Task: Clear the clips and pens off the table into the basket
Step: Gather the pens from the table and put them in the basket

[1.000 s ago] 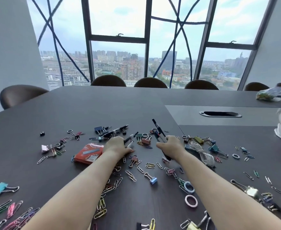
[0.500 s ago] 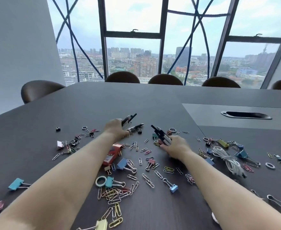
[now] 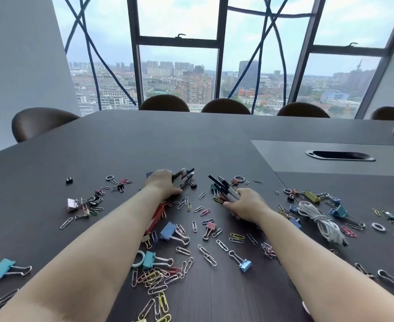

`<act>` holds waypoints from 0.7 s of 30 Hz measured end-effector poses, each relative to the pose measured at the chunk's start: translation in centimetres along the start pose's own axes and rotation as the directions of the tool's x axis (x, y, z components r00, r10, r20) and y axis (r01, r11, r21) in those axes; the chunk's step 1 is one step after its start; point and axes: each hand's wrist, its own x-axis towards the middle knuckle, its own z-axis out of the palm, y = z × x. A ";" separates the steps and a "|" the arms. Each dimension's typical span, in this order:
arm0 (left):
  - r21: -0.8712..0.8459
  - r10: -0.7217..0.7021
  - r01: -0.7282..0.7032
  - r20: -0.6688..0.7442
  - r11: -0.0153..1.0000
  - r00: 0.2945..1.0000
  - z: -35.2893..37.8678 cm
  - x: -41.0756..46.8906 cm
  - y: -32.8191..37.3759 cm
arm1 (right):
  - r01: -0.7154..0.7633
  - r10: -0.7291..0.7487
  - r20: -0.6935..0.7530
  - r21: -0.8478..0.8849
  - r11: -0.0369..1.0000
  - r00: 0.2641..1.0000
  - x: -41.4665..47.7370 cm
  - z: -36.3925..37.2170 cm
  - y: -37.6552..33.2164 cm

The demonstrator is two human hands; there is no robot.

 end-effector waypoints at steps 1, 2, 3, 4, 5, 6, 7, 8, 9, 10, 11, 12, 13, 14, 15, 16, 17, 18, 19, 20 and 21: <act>0.002 0.001 -0.001 0.016 1.000 1.000 0.0 -0.1 0.0 | -0.004 0.004 -0.003 0.001 1.000 1.000 -0.1 0.0 0.0; 0.007 0.004 -0.004 0.028 1.000 1.000 0.0 -0.2 0.1 | -0.009 0.009 -0.006 0.012 1.000 1.000 -0.2 0.0 0.0; 0.011 0.012 -0.012 0.033 1.000 0.999 0.0 -0.3 0.1 | -0.007 0.008 -0.011 0.027 1.000 1.000 -0.3 0.0 0.0; 0.015 0.023 -0.023 0.033 1.000 0.999 0.1 -0.4 0.1 | -0.007 0.008 -0.013 0.041 0.999 1.000 -0.5 -0.1 0.0; 0.019 0.033 -0.033 0.027 0.999 0.999 0.2 -0.5 0.2 | -0.001 0.002 -0.012 0.047 0.999 1.000 -0.5 -0.1 0.0; 0.020 0.043 -0.044 0.014 0.999 0.999 0.2 -0.7 0.2 | 0.002 -0.002 -0.006 0.047 0.999 1.000 -0.5 -0.1 0.1; 0.014 0.054 -0.054 -0.006 0.998 0.999 0.2 -1.0 0.3 | 0.010 -0.010 -0.001 0.046 0.999 1.000 -0.5 -0.1 0.1; -0.009 0.064 -0.065 -0.034 0.998 0.997 -0.1 -1.4 0.4 | 0.016 -0.017 0.008 0.052 0.998 1.000 -0.4 -0.1 0.2; -0.041 0.073 -0.076 -0.066 0.996 0.995 -0.5 -1.9 0.5 | 0.026 -0.027 0.012 0.055 0.998 1.000 -0.4 -0.1 0.2; -0.077 0.082 -0.090 -0.096 0.993 0.992 -1.1 -2.5 0.5 | 0.039 -0.040 0.011 0.060 0.997 0.999 -0.5 -0.2 0.1; -0.113 0.093 -0.106 -0.118 0.988 0.989 -1.8 -3.1 0.4 | 0.056 -0.056 0.010 0.067 0.996 0.998 -0.6 -0.3 0.1; -0.149 0.105 -0.124 -0.130 0.981 0.986 -2.4 -3.6 0.2 | 0.073 -0.074 0.007 0.070 0.995 0.997 -0.8 -0.5 0.0; -0.182 0.121 -0.145 -0.140 0.973 0.983 -3.2 -4.2 -0.1 | 0.096 -0.096 -0.004 0.075 0.993 0.995 -1.2 -0.6 -0.2; -0.215 0.137 -0.167 -0.147 0.962 0.980 -3.9 -4.7 -0.5 | 0.123 -0.121 -0.029 0.088 0.988 0.992 -1.6 -0.8 -0.4; -0.246 0.155 -0.190 -0.157 0.950 0.975 -4.7 -5.5 -1.0 | 0.149 -0.143 -0.063 0.103 0.983 0.988 -2.0 -0.9 -0.7; -0.277 0.166 -0.208 -0.166 0.938 0.972 -5.5 -6.3 -1.5 | 0.167 -0.156 -0.096 0.117 0.979 0.983 -2.6 -1.0 -1.3; -0.309 0.172 -0.220 -0.176 0.925 0.969 -6.2 -7.3 -2.0 | 0.185 -0.170 -0.124 0.124 0.975 0.978 -3.2 -1.1 -2.0; -0.349 0.171 -0.227 -0.183 0.909 0.968 -6.9 -8.4 -2.5 | 0.203 -0.185 -0.143 0.120 0.972 0.972 -3.9 -1.1 -2.9; -0.387 0.170 -0.233 -0.189 0.892 0.967 -7.6 -9.6 -2.9 | 0.225 -0.206 -0.156 0.110 0.968 0.966 -4.7 -1.0 -3.8; -0.420 0.164 -0.231 -0.189 0.878 0.968 -8.2 -10.9 -3.4 | 0.250 -0.234 -0.155 0.096 0.963 0.960 -5.7 -0.8 -5.1; -0.448 0.151 -0.225 -0.194 0.865 0.969 -8.8 -12.3 -3.9 | 0.281 -0.268 -0.147 0.075 0.957 0.952 -6.7 -0.5 -6.3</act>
